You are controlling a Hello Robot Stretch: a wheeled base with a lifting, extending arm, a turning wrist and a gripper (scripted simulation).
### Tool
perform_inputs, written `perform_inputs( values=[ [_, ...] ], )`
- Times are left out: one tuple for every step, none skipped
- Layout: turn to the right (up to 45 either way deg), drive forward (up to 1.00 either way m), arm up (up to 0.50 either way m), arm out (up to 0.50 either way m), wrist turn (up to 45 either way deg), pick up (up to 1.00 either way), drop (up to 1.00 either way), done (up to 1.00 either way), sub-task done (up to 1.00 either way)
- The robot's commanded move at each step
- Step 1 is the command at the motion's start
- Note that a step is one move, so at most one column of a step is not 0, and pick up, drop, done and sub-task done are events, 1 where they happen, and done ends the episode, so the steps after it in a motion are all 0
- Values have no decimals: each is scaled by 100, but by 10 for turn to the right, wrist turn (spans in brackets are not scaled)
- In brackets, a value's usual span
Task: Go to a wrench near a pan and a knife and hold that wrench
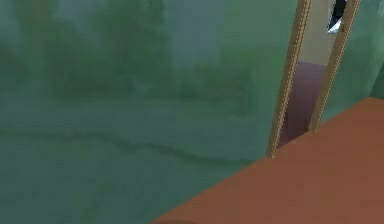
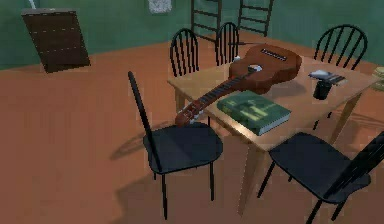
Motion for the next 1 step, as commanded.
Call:
perform_inputs(
  values=[
    [30, 0, 0, 0, 0, 0, 0, 0, 0]
  ],
)
